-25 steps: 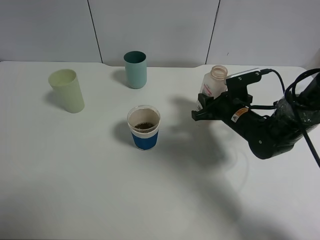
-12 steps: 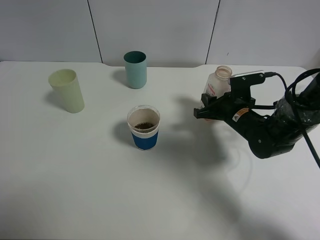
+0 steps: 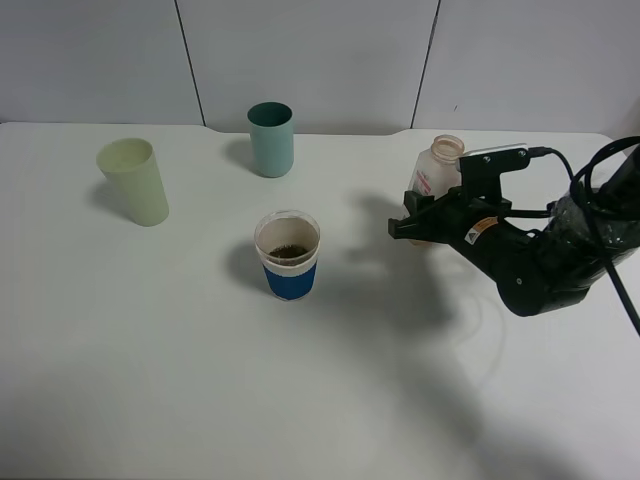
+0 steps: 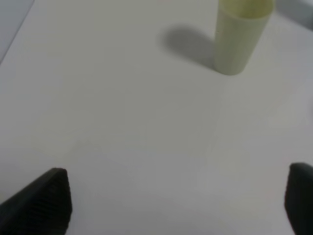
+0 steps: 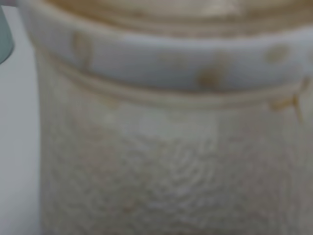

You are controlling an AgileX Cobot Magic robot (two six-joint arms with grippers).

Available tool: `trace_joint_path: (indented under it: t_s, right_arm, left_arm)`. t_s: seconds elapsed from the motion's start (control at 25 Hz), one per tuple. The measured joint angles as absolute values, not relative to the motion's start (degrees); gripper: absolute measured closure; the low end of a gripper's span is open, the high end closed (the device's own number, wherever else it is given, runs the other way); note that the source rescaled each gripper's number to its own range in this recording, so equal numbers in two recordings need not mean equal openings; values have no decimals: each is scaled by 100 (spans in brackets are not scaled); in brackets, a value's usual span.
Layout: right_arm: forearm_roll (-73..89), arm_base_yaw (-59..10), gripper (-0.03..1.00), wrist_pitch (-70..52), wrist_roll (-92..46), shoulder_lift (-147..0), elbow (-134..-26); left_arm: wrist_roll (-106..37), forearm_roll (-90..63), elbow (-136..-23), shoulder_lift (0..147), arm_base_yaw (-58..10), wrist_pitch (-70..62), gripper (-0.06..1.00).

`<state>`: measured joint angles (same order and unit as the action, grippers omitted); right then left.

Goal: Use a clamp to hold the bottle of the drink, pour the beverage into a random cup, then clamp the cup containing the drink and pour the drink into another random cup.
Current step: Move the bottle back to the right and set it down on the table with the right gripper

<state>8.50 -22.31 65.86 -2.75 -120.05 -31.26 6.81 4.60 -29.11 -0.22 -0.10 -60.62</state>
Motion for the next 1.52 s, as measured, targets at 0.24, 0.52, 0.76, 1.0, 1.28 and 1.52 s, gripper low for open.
trace_joint_path:
  t_s: [0.24, 0.52, 0.76, 1.0, 1.28, 1.52]
  right_arm:
    - [861, -2231, 97, 6549, -280, -11999, -3126]
    - [867, -2231, 97, 6544, -280, -11999, -3126]
    - [949, -2231, 97, 6544, -247, -11999, -3126]
    - [1076, -2231, 97, 6549, -213, -11999, -3126]
    - [1101, -2231, 91, 6573, -197, -11999, -3126]
    - [1161, -2231, 65, 6550, 0, -12005, -3126]
  left_arm:
    - [681, 460, -2911, -22, -10, -6062, -1]
    - [681, 460, -2911, -22, -10, -6062, -1]
    - [681, 460, -2911, -22, -10, -6062, -1]
    - [681, 460, -2911, -22, -10, -6062, -1]
    - [681, 460, -2911, -22, -10, -6062, -1]
    - [681, 460, -2911, -22, -10, -6062, -1]
